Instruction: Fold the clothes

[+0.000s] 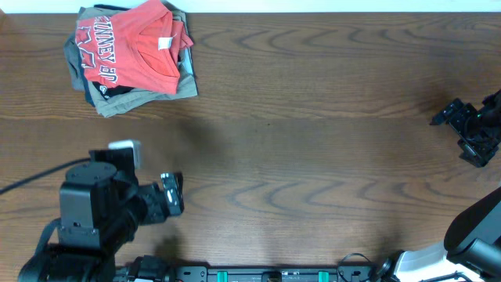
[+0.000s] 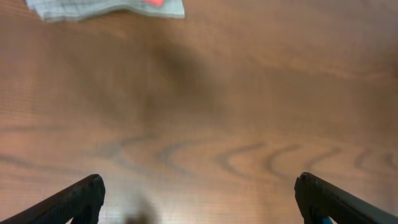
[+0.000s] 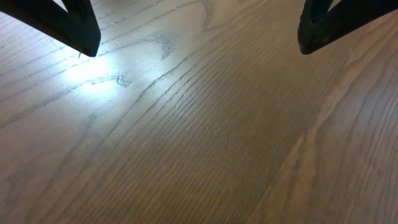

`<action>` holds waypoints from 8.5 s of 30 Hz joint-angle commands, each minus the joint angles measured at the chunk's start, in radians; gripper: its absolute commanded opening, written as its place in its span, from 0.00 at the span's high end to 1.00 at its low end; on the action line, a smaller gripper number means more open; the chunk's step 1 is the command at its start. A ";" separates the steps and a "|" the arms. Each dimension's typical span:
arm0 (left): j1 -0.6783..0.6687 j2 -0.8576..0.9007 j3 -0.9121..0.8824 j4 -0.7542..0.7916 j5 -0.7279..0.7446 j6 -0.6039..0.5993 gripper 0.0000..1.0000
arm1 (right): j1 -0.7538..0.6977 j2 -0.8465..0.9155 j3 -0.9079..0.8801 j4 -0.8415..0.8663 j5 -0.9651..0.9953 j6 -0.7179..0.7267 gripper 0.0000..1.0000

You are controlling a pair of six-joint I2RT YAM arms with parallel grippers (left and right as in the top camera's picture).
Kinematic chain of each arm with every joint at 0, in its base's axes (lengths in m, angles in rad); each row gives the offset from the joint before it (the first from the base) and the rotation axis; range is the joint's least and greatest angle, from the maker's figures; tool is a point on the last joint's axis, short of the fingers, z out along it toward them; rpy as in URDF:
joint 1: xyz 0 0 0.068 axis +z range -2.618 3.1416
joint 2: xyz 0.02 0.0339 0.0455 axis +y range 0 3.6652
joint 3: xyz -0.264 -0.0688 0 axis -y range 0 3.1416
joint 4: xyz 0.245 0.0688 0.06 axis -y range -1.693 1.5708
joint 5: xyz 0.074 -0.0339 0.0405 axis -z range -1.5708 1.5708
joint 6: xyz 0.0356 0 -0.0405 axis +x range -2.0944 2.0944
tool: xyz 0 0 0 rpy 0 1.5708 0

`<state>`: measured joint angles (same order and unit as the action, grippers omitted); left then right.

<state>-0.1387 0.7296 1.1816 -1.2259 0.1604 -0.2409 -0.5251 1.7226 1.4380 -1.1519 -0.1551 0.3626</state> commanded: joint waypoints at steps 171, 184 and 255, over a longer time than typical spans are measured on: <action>0.216 -0.726 -1.178 1.168 -0.007 0.106 0.02 | 0.578 -1.713 -1.209 0.811 -0.014 -0.039 0.01; 0.216 -0.726 -1.178 1.168 -0.007 0.106 0.02 | 0.578 -1.717 -1.434 1.271 0.054 -0.099 0.01; 0.216 -0.726 -1.178 1.168 -0.007 0.106 0.02 | 0.577 -1.717 -1.432 1.080 0.122 -0.335 0.01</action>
<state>0.0715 0.0105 0.0196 -0.0212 0.1429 -0.1520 0.0444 0.0120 0.0071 -0.0669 -0.0475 0.0402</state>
